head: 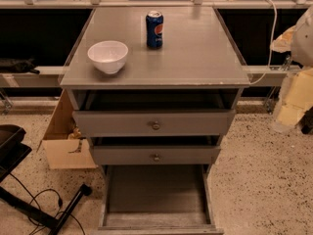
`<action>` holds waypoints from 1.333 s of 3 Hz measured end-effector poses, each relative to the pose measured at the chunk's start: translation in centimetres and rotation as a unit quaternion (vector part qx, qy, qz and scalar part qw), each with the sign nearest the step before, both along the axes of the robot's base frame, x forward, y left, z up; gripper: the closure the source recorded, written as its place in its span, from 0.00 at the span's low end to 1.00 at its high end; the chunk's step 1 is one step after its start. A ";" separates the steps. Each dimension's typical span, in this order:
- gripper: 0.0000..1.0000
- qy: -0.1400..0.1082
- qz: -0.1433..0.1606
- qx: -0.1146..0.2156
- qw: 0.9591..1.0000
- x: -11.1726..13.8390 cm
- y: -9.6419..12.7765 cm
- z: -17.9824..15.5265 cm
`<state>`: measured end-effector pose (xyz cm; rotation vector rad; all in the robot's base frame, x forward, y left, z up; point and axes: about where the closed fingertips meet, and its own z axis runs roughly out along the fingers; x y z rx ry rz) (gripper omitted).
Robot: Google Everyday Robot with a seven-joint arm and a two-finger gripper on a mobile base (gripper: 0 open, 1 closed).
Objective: Close bottom drawer
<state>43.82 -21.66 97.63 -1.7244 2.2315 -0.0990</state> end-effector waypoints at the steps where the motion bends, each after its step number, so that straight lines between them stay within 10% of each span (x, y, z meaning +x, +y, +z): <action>1: 0.00 -0.009 -0.001 -0.004 1.000 0.1 0.2 0.2; 3: 0.00 0.020 0.006 0.048 0.999 -1.5 0.0 -10.5; 4: 0.00 0.050 0.020 0.080 0.995 -3.0 -1.1 -22.1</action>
Offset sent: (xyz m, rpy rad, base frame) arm -0.0172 0.0008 -0.1481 0.1239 0.1283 -0.0118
